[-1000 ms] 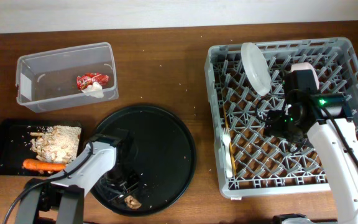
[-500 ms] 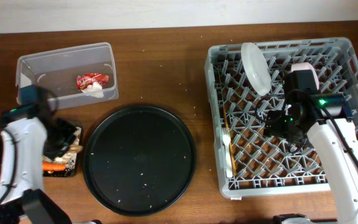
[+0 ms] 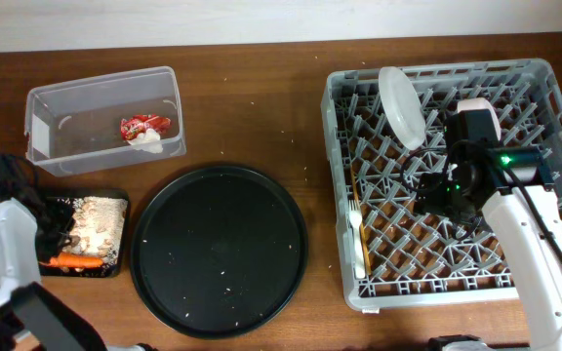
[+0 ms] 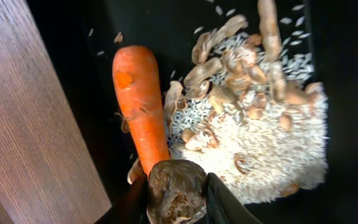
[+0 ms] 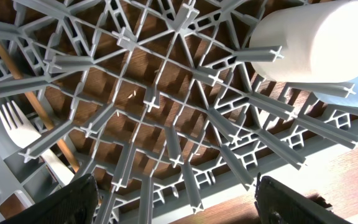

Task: Sort waste into correct bins and load items into the dishwasher rack

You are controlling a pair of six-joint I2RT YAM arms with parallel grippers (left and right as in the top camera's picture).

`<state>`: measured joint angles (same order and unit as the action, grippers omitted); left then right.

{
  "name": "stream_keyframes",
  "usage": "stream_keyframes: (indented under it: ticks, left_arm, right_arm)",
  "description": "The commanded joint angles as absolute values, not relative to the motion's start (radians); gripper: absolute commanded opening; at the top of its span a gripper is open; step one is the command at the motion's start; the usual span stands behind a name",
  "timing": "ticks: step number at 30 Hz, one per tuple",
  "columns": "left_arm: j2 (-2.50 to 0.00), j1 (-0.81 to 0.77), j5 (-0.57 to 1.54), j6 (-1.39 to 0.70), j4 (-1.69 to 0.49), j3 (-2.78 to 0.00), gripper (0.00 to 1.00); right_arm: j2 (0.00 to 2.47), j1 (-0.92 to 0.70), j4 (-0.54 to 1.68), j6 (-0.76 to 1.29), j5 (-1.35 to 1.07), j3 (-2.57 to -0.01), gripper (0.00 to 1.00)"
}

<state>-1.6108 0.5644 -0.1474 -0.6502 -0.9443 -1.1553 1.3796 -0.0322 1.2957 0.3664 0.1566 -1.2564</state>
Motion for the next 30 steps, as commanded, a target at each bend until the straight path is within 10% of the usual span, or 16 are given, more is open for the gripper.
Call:
stream_keyframes:
  ticks: [1,18,25,27,30]
  left_arm:
    - [-1.694,0.572,-0.167,-0.641,-0.955,-1.146,0.29]
    - [-1.683,0.55,-0.067,-0.611,-1.034,-1.193,0.48]
    - [-1.498,0.134,-0.047,-0.489,-1.003,-1.201,0.54]
    - [-1.499,-0.041,-0.048,-0.392,-1.005,-1.201,0.62]
    - [-1.499,-0.202,-0.043,-0.259,-1.055,-1.216,0.99]
  right_arm:
    - [1.383,-0.024,1.299,0.37,0.17,-1.253,0.84]
    - [1.383,-0.024,1.302,0.371,0.17,-1.253,0.84]
    - [1.383,-0.025,1.301,0.371,0.152,-1.253,0.99]
    - [1.383,-0.025,1.293,0.37,0.118,-1.253,0.98]
    - [1.383,-0.025,1.24,0.248,-0.06,-1.258,0.98]
